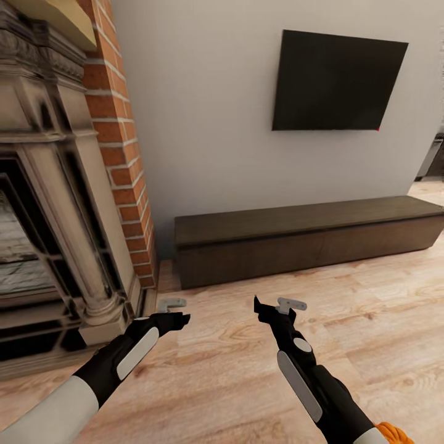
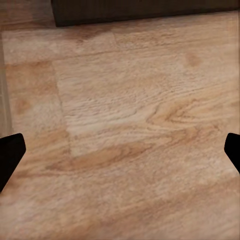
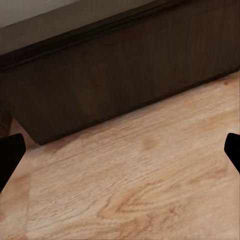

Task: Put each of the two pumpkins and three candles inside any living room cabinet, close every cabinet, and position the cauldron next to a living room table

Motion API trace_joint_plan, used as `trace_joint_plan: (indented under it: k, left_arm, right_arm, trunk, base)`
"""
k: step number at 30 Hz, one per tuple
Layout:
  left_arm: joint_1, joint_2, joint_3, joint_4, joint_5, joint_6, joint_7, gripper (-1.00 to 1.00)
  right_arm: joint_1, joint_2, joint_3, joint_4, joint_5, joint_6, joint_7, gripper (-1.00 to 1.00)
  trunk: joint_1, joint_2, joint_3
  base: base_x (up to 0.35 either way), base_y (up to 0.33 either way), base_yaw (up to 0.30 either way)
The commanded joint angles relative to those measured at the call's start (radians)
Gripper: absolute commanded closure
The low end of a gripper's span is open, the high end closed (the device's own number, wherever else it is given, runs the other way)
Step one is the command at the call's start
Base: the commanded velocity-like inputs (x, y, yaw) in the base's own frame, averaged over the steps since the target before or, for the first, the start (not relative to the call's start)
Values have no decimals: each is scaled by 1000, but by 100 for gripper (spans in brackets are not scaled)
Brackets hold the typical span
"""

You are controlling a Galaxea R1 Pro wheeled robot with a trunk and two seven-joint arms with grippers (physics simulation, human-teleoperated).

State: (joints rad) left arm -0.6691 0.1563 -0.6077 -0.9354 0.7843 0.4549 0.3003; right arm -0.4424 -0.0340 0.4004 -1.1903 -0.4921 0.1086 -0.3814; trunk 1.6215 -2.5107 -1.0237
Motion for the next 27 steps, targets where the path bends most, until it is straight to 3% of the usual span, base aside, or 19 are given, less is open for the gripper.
trace_joint_plan:
  k: [1,9,15,23,27]
  left_arm:
    - [-1,1,-4,-4,11,4,13,-100]
    - [-1,0,-4,-10,12,34,28,-100]
    - [-1,1,-4,-17,13,43,29,-100]
    - [0,2,-4,-54,13,67,29,-100]
    - [0,2,-3,-67,14,85,29,-100]
  right_arm:
    - [-1,-1,3,-2,-5,4,-8,-100]
    - [-1,-2,1,-2,-5,3,-8,-100]
    - [-1,-1,-33,-1,-5,4,-3,-100]
    - [-1,0,-42,1,-6,4,-2,-100]
    - [-1,0,-44,2,-6,5,-2,-100]
  trunk:
    - [-1,0,3]
    - [-4,2,37]
    - [-7,3,64]
    - [-10,5,101]
    - [-10,5,104]
  base:
    - [0,0,-7]
    - [0,0,-161]
    - [0,0,-256]
    - [0,0,-267]
    - [0,0,-269]
